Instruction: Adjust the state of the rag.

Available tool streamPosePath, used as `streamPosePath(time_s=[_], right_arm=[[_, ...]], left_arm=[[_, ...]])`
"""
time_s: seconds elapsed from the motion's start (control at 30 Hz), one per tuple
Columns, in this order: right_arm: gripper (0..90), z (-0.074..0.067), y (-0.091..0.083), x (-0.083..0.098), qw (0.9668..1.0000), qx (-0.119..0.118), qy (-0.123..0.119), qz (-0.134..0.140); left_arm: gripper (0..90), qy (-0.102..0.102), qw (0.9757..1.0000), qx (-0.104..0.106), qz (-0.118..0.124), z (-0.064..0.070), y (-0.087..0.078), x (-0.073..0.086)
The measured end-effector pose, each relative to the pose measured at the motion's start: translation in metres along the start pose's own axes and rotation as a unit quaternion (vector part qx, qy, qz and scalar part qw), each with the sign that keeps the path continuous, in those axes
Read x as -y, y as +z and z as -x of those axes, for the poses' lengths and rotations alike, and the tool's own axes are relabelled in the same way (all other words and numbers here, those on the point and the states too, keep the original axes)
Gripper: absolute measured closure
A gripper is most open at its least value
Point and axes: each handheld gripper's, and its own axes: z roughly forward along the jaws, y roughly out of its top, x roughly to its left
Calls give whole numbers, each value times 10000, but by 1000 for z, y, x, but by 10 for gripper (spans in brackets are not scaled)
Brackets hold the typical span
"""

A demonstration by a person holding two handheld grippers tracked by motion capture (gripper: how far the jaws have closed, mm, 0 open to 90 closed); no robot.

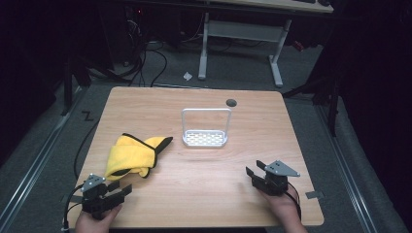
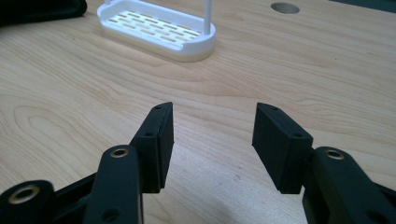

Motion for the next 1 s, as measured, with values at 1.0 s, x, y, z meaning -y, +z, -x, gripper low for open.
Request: streamPosePath(time_s=[1.0], right_arm=[[515,-3,11,1,9992,299,-175,-194]], left_arm=[[373,1115,9908,196,739,32,-21,-33]])
